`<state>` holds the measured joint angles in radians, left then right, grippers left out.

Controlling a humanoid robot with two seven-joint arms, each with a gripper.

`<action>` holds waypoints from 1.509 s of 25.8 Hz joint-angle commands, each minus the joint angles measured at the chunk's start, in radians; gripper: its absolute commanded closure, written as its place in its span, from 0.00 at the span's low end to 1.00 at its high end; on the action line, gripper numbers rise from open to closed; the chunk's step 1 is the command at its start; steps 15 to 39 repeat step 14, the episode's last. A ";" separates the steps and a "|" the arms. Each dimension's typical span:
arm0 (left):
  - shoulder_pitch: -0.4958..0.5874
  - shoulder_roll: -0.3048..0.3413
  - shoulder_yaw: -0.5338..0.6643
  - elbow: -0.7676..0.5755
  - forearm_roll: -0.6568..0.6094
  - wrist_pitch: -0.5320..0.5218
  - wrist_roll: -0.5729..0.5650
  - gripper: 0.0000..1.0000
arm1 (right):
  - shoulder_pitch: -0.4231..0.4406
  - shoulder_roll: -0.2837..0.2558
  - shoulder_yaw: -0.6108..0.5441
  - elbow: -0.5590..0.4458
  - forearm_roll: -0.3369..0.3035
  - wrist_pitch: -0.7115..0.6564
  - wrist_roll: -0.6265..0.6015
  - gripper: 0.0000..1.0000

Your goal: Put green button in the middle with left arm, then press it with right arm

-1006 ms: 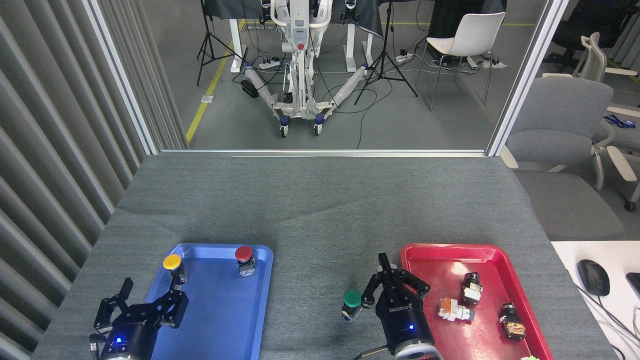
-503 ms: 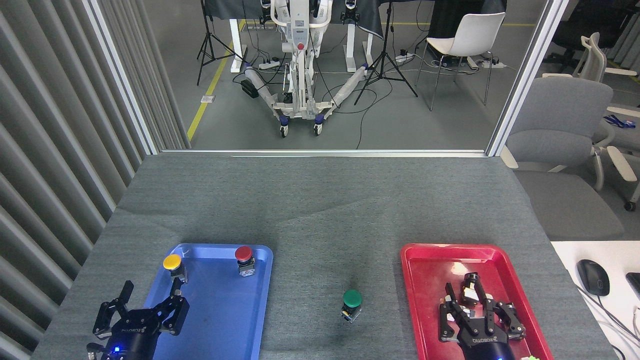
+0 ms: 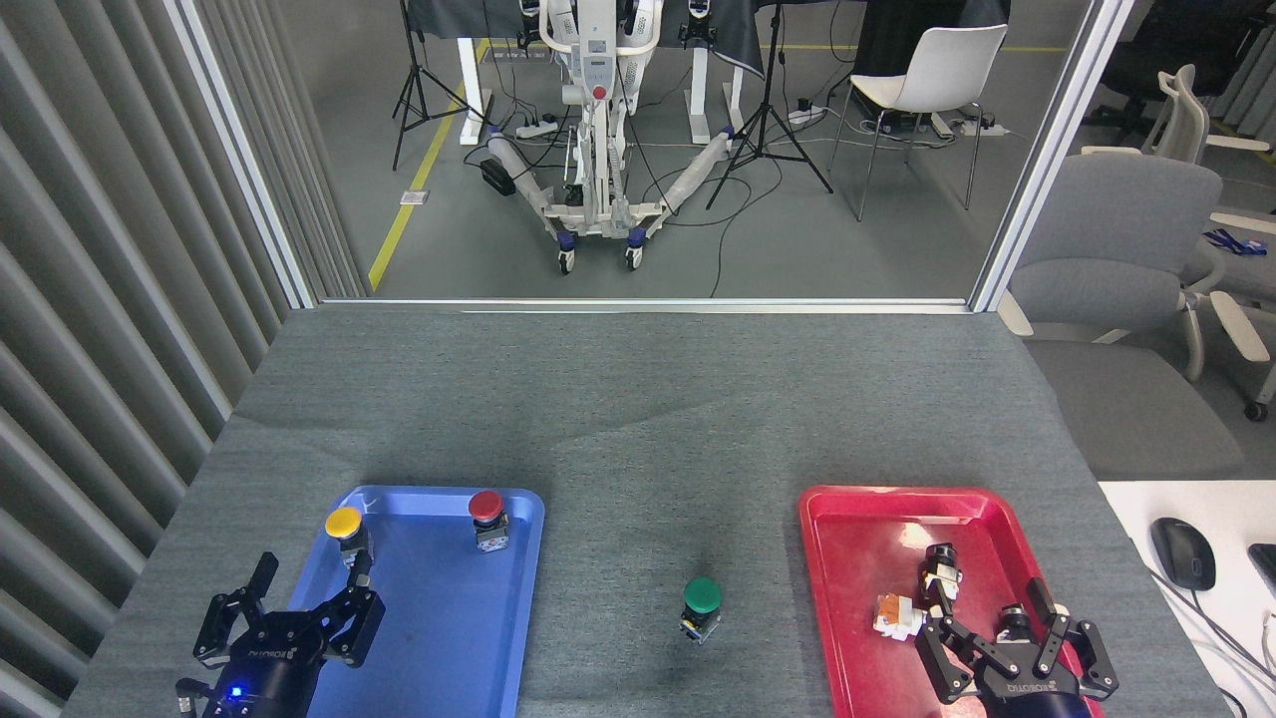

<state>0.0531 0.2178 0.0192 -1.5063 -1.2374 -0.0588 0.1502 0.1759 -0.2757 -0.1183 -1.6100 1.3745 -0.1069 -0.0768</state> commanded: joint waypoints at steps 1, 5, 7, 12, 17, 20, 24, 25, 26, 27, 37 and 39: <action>0.001 -0.003 0.010 0.003 0.012 -0.022 -0.006 0.01 | 0.004 -0.020 0.006 -0.001 -0.005 0.058 0.015 0.00; 0.004 0.002 0.013 0.014 0.061 -0.069 0.005 0.01 | 0.001 -0.005 0.042 -0.001 -0.003 0.058 0.012 0.00; 0.011 0.002 0.022 -0.005 0.059 -0.070 0.008 0.01 | -0.001 0.004 0.045 -0.001 -0.003 0.052 0.012 0.00; -0.015 0.009 0.022 -0.023 0.050 -0.139 -0.006 0.01 | 0.001 0.001 0.048 -0.001 -0.005 0.053 0.014 0.00; -0.041 0.009 0.022 -0.021 0.050 -0.210 -0.011 0.01 | -0.001 0.003 0.060 -0.001 -0.005 0.056 0.015 0.00; -0.041 0.009 0.022 -0.021 0.050 -0.210 -0.011 0.01 | -0.001 0.003 0.060 -0.001 -0.005 0.056 0.015 0.00; -0.041 0.009 0.022 -0.021 0.050 -0.210 -0.011 0.01 | -0.001 0.003 0.060 -0.001 -0.005 0.056 0.015 0.00; -0.041 0.009 0.022 -0.021 0.050 -0.210 -0.011 0.01 | -0.001 0.003 0.060 -0.001 -0.005 0.056 0.015 0.00; -0.041 0.009 0.022 -0.021 0.050 -0.210 -0.011 0.01 | -0.001 0.003 0.060 -0.001 -0.005 0.056 0.015 0.00; -0.041 0.009 0.022 -0.021 0.050 -0.210 -0.011 0.01 | -0.001 0.003 0.060 -0.001 -0.005 0.056 0.015 0.00; -0.041 0.009 0.022 -0.021 0.050 -0.210 -0.011 0.01 | -0.001 0.003 0.060 -0.001 -0.005 0.056 0.015 0.00; -0.041 0.009 0.022 -0.021 0.050 -0.210 -0.011 0.01 | -0.001 0.003 0.060 -0.001 -0.005 0.056 0.015 0.00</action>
